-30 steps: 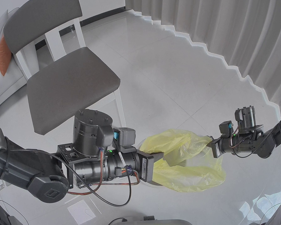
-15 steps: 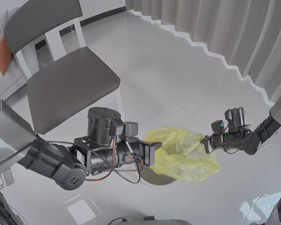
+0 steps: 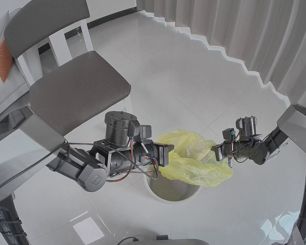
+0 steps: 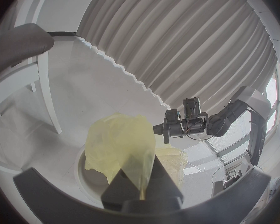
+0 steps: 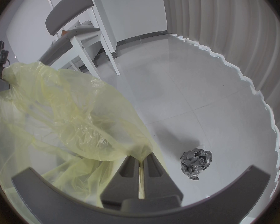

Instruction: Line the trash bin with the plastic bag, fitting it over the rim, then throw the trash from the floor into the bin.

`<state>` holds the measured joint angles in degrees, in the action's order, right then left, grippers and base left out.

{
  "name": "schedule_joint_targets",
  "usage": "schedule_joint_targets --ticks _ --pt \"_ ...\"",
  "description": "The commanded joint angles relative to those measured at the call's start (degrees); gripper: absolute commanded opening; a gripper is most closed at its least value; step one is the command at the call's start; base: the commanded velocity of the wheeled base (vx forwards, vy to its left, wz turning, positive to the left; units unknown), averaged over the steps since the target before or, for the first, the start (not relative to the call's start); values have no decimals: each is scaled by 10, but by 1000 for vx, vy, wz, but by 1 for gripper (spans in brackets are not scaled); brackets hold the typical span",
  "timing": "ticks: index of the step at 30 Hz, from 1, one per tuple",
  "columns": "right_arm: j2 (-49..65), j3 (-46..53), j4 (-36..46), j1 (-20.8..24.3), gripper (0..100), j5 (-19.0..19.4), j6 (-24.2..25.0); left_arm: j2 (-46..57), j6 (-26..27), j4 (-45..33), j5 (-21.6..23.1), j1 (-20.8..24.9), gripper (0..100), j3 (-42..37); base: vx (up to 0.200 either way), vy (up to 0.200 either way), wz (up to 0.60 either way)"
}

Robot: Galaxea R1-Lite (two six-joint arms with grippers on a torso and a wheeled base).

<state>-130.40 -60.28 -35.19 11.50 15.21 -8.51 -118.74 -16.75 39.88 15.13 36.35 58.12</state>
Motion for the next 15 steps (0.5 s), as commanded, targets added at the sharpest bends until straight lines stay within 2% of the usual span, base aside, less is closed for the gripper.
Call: schedule_joint_targets --ticks 1,7,15 --pt "-46 -25 -7 1 0 2 0 -32 0 3 0 -4 0 3 0 0 0" --pt "-89 -31 -28 13 0 23 1 -35 3 1 -1 -23 0 -4 0 0 0" --pt "-126 -26 -48 23 0 24 0 -55 4 5 -2 -51 0 -32 0 0 0"
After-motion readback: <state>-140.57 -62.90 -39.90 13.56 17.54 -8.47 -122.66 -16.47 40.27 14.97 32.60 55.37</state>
